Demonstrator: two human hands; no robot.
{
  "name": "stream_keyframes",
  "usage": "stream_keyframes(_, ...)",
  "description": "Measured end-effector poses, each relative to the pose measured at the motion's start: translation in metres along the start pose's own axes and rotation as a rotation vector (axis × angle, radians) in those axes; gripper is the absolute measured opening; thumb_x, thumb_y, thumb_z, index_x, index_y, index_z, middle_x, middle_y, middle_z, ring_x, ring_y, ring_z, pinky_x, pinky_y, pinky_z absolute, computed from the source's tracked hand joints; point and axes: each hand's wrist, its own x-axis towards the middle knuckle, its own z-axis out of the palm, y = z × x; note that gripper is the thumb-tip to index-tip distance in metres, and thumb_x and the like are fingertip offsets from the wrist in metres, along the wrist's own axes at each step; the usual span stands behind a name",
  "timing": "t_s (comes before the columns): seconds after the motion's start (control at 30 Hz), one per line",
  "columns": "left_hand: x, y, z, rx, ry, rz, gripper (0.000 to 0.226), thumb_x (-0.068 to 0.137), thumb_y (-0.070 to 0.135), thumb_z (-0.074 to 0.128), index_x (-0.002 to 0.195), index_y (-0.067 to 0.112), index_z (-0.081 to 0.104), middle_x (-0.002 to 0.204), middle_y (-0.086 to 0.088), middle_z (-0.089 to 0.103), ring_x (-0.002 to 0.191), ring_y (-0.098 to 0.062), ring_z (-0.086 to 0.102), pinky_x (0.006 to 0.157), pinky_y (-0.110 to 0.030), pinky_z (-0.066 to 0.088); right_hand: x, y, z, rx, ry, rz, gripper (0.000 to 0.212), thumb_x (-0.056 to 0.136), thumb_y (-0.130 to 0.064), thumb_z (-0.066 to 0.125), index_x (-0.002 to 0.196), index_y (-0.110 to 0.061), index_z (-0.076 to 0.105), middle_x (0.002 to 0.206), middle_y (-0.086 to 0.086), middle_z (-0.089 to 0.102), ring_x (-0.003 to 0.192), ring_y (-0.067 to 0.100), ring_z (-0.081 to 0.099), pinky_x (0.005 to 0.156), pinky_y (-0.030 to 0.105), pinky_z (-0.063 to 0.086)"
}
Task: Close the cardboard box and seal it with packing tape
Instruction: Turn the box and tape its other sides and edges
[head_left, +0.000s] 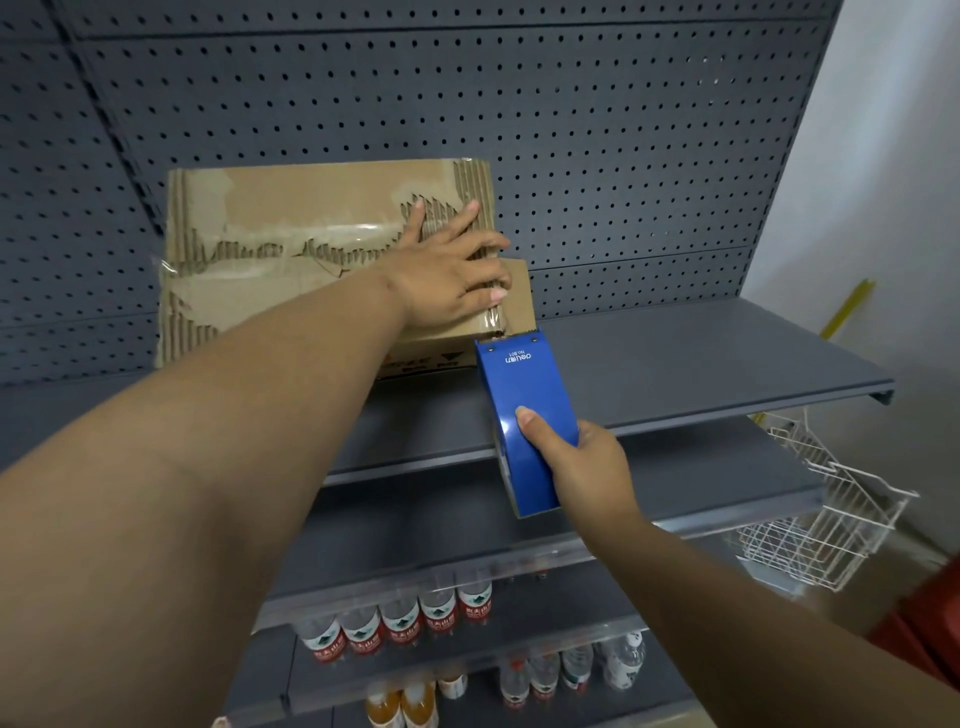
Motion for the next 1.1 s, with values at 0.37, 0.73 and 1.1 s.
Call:
stream_keyframes(0.37,-0.01,-0.005,-0.017,0.314,-0.323,0.089,0.122,0.052,0.084,0.057,0.144,0.043,-0.013,0.151,0.008,-0.032,0.135,-0.028,-0.036,0.104,-0.063,-0.016,0.004,-0.006,-0.005,-0.102,-0.014,0.002,0.043,0.08,-0.046,0.066,0.083,-0.003,0.067,0.082,0.01,0.069,0.077,0.025,0.066,0.066,0.033,0.05)
stream_keyframes(0.73,-0.013,0.01,-0.037,0.163,-0.262,0.033,0.091,0.062,0.036,0.077,0.138,0.032,0.027,0.154,0.003,-0.001,0.141,-0.032,-0.02,0.107,-0.065,-0.004,0.004,-0.042,-0.026,-0.16,-0.029,-0.024,0.038,0.08,-0.044,0.067,0.063,-0.012,0.056,0.064,0.002,0.06,0.058,0.016,0.057,0.056,0.027,0.043)
stream_keyframes(1.1,0.027,0.032,-0.071,-0.066,-0.294,-0.022,0.079,0.081,0.03,0.063,0.145,0.041,0.018,0.157,0.012,0.001,0.145,-0.024,-0.002,0.116,-0.044,0.009,0.016,-0.087,-0.078,-0.127,0.036,-0.018,0.044,0.075,-0.048,0.07,0.088,-0.006,0.066,0.083,0.007,0.067,0.07,0.021,0.063,0.062,0.029,0.048)
